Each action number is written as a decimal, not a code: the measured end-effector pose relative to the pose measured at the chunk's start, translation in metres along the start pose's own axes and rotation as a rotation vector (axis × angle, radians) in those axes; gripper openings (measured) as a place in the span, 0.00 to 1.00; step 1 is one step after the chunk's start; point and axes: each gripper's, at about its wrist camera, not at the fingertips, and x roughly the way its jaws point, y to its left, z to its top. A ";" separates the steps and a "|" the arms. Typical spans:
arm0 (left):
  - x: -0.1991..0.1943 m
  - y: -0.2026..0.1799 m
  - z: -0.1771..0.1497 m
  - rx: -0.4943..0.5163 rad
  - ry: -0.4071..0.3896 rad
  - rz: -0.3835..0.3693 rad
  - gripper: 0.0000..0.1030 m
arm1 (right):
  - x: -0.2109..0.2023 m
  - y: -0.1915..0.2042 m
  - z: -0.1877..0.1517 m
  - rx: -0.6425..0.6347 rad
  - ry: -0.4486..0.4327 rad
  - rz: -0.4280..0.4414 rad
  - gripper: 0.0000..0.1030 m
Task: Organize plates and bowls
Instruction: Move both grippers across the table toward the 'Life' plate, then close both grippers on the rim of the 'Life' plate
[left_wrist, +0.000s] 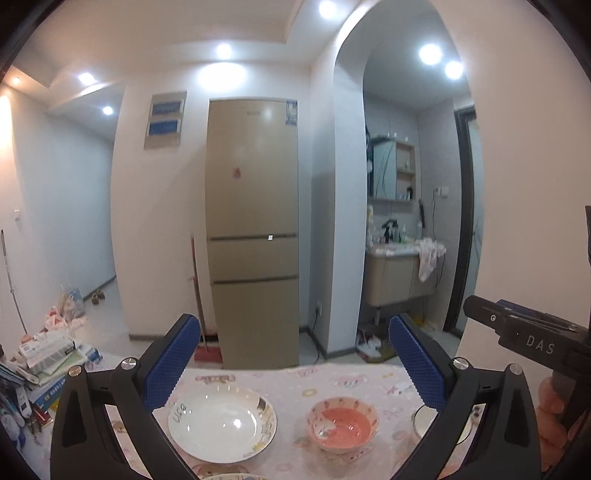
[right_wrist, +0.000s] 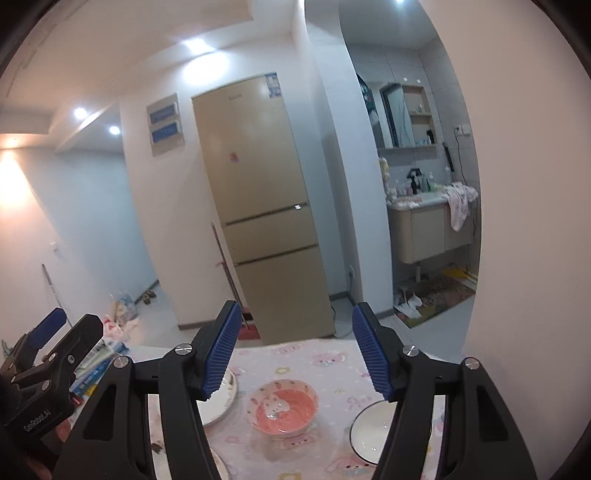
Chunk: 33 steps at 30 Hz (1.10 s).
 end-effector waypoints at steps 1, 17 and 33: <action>0.008 0.002 -0.005 0.005 0.024 0.005 1.00 | 0.008 -0.002 -0.002 0.005 0.022 -0.003 0.60; 0.056 0.142 -0.006 -0.152 0.158 0.259 1.00 | 0.106 0.070 -0.004 0.202 0.262 0.190 0.60; 0.187 0.229 -0.141 -0.299 0.717 0.274 0.87 | 0.215 0.116 -0.127 -0.046 0.630 0.060 0.59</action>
